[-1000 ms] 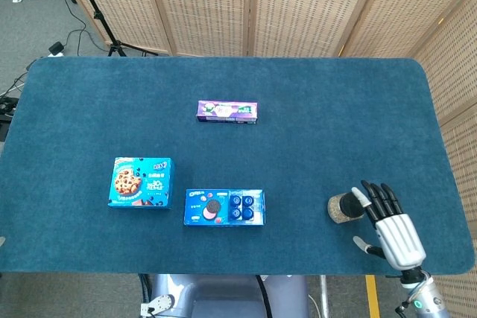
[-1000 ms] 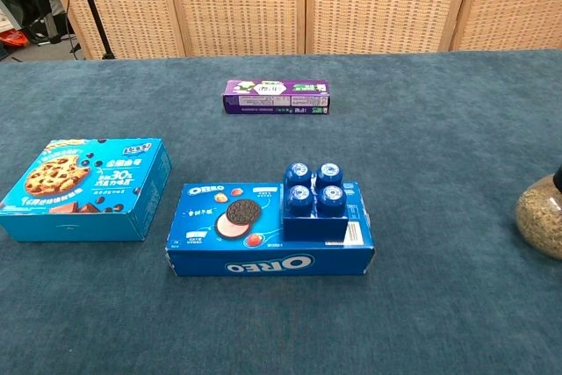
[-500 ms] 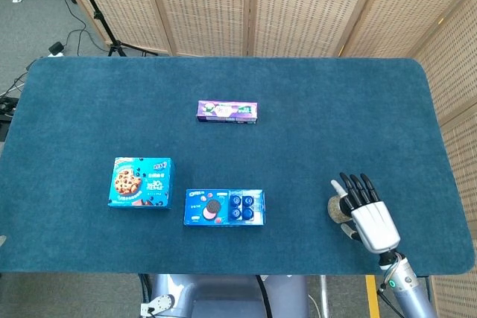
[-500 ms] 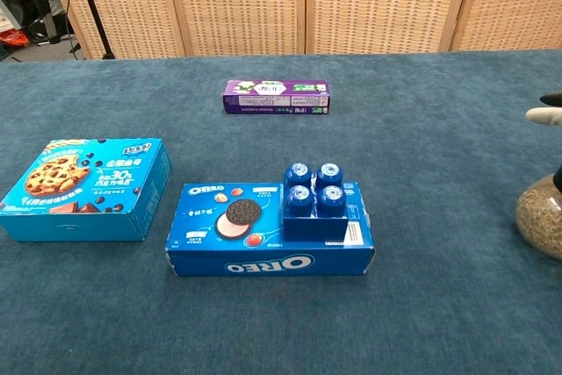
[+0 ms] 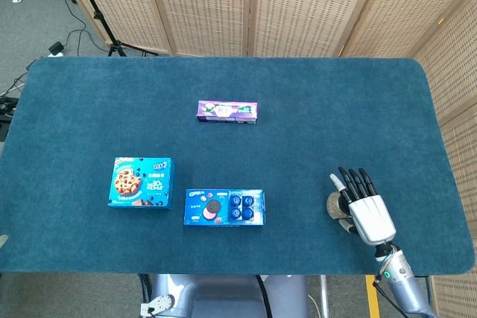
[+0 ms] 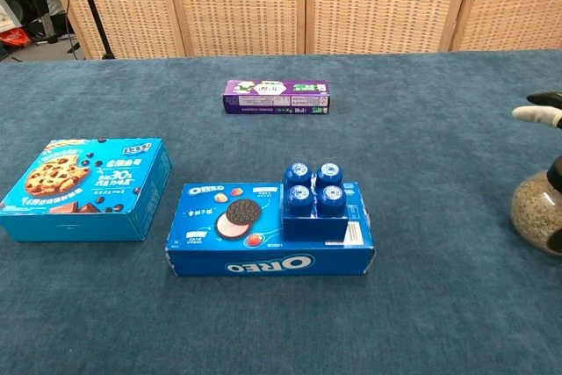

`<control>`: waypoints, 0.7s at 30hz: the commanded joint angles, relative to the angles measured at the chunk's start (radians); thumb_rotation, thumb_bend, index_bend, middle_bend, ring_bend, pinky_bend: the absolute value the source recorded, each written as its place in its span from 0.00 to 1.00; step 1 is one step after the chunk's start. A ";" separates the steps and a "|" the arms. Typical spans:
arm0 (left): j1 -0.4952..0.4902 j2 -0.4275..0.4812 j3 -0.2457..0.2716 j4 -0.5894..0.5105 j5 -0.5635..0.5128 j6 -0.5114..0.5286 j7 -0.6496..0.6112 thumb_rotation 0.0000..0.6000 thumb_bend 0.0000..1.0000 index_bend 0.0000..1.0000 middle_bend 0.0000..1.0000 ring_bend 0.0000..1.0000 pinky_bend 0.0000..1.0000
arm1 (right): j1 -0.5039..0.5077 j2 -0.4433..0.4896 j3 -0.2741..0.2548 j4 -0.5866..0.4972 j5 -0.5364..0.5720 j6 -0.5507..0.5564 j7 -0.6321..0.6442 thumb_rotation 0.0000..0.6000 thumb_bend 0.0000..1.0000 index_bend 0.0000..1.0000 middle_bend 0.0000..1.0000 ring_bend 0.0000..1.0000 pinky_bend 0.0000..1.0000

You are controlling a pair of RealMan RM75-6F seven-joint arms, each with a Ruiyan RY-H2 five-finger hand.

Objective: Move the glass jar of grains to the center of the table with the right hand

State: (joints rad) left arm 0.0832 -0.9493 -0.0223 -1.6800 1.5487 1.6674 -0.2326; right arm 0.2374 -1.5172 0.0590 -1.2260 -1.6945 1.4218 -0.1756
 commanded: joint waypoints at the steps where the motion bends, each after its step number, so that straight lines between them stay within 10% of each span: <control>1: 0.000 0.000 -0.001 0.000 -0.003 0.000 -0.002 1.00 0.00 0.00 0.00 0.00 0.00 | 0.016 -0.013 0.014 0.005 0.019 -0.017 -0.013 1.00 0.00 0.00 0.00 0.00 0.00; 21: -0.009 0.000 -0.005 -0.007 -0.016 -0.021 0.014 1.00 0.00 0.00 0.00 0.00 0.00 | 0.108 -0.067 0.088 0.122 0.154 -0.135 -0.132 1.00 0.00 0.00 0.00 0.00 0.00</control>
State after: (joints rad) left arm 0.0739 -0.9494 -0.0269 -1.6872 1.5332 1.6462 -0.2190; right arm 0.3380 -1.5801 0.1412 -1.1128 -1.5476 1.2943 -0.3008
